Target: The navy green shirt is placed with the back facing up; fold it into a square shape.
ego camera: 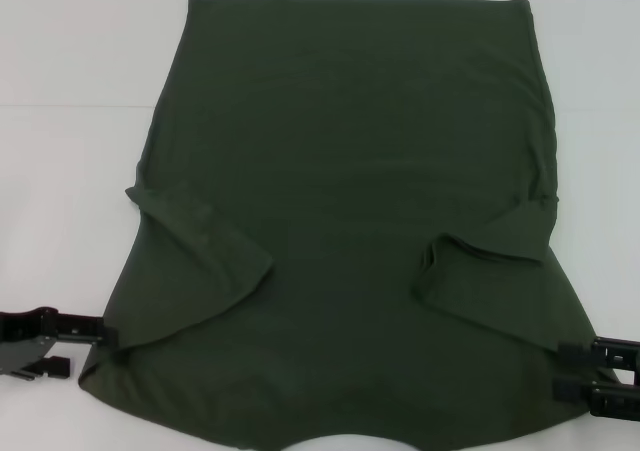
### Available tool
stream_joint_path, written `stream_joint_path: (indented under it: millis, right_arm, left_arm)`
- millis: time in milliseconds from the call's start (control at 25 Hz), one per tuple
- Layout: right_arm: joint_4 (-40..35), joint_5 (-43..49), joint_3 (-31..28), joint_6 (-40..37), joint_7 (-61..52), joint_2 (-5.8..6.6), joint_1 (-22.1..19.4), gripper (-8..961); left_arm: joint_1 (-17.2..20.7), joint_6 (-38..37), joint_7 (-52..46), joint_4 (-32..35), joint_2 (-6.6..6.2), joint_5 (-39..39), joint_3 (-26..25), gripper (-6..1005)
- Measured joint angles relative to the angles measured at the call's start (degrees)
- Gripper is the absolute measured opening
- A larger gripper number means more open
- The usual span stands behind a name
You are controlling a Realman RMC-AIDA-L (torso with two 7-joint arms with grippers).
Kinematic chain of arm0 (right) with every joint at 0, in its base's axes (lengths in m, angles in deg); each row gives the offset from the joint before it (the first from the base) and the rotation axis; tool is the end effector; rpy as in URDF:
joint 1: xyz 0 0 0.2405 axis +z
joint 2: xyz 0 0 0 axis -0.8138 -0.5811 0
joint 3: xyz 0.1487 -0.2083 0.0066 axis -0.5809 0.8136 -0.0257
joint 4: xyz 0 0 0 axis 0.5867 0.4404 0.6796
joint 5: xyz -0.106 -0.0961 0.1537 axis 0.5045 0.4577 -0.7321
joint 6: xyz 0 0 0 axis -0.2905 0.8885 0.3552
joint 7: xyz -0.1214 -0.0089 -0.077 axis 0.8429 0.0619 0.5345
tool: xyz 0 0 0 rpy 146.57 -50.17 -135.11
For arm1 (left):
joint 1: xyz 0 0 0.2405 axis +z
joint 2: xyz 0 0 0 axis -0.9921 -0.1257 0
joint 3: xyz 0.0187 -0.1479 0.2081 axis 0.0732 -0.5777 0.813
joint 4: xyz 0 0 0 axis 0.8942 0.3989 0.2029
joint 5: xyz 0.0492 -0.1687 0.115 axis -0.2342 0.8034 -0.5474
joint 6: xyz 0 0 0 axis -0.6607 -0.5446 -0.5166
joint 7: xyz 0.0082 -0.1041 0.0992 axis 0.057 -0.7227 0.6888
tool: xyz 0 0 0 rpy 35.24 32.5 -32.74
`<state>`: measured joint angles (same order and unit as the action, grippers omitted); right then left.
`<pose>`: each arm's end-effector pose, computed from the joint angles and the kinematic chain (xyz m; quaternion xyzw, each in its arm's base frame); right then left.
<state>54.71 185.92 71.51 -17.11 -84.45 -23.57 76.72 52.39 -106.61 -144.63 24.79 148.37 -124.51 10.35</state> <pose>0.3278 0.2552 0.0367 -0.8939 0.3595 0.2610 0.0595 -0.3417 0.3133 0.0688 -0.6753 -0.7249 -0.0389 0.1303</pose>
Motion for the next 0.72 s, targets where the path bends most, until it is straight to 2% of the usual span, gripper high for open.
stream_joint_path:
  millis: [280, 720]
  right_arm:
    - [0.00, 0.03, 0.11, 0.18, -0.03, -0.14, 0.07, 708]
    - [-0.05, 0.03, -0.02, 0.22, -0.02, -0.35, 0.19, 708]
  left_arm:
    - [-0.20, 1.55, -0.32, -2.59, -0.48, -0.17, 0.12, 869]
    - [-0.35, 2.31, -0.37, -2.63, -0.12, -0.73, 0.11, 856]
